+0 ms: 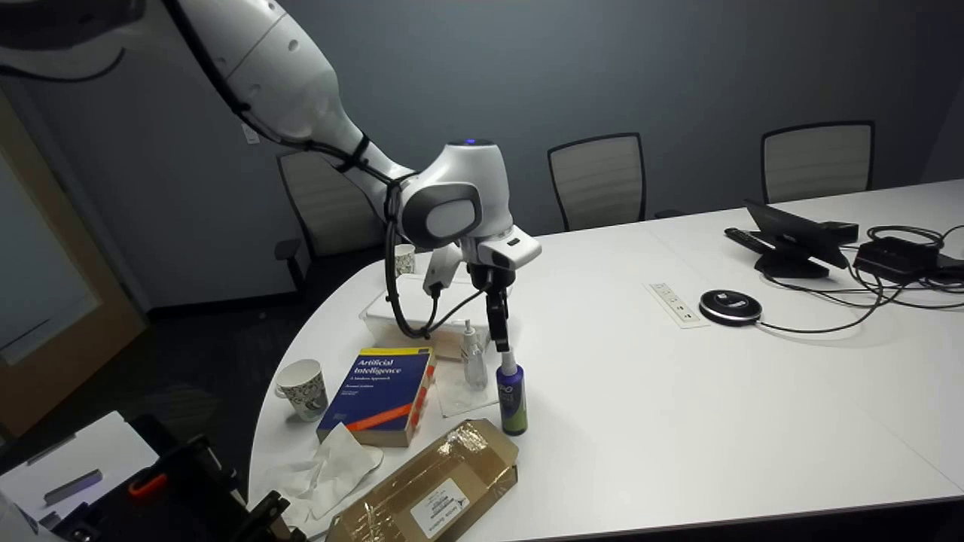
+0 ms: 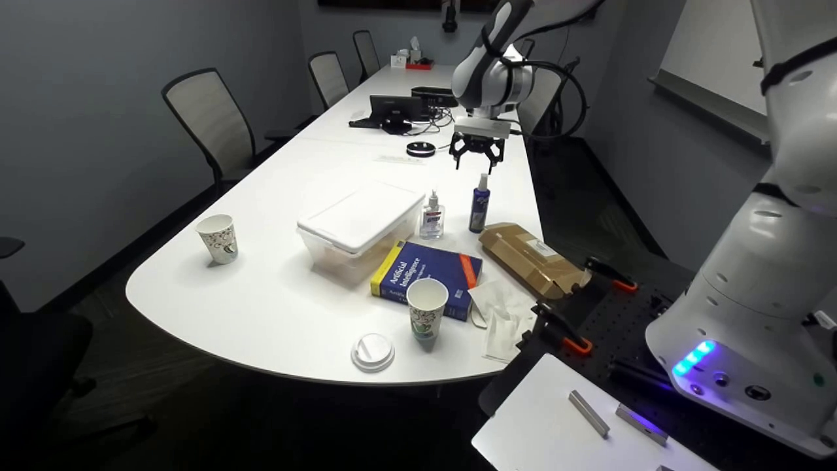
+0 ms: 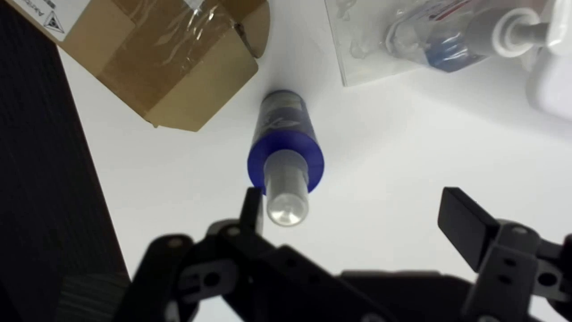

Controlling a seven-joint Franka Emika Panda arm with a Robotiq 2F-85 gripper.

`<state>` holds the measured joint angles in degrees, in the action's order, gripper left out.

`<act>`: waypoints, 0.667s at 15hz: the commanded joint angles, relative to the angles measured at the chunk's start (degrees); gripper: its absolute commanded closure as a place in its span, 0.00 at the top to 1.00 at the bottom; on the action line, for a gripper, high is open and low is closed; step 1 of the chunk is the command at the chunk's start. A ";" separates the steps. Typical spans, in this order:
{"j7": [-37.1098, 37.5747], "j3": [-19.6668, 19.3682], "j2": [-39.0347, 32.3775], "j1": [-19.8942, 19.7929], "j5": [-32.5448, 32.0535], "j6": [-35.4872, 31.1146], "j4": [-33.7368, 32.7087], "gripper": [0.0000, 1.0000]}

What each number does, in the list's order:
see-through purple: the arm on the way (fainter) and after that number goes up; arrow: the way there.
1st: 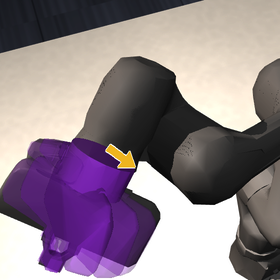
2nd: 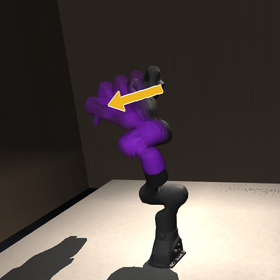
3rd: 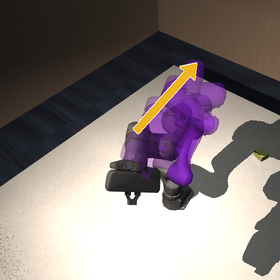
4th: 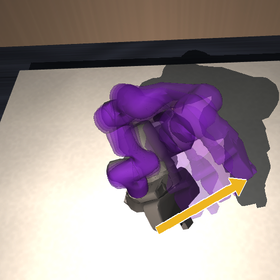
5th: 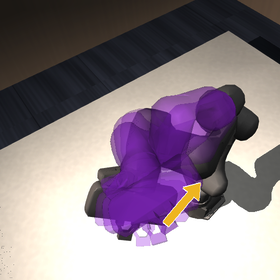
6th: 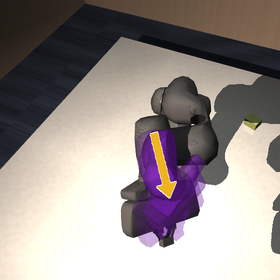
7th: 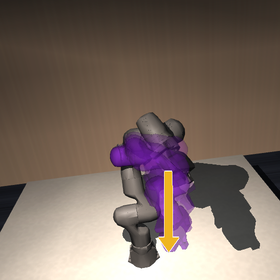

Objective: Move the blue bottle

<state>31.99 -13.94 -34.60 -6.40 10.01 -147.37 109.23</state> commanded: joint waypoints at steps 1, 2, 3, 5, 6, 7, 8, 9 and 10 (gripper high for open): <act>2.51 -1.66 10.12 5.44 -3.65 6.21 4.95 1.00; 2.88 -1.35 12.33 6.70 -5.09 7.98 5.69 1.00; 3.33 -0.72 14.39 7.92 -6.78 9.98 6.45 1.00; 3.55 1.29 18.50 10.02 -9.51 13.83 8.17 1.00; 3.95 2.43 20.47 11.10 -10.70 15.54 9.15 1.00; 4.55 3.81 22.44 12.16 -11.62 16.93 10.36 1.00; 4.72 5.49 24.16 12.83 -12.09 18.09 11.36 1.00; 5.33 7.06 25.31 13.37 -12.37 18.93 12.11 1.00; 4.69 8.80 26.28 13.62 -12.00 19.10 13.00 1.00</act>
<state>35.77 -8.50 -13.67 6.06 -0.85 -129.99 117.56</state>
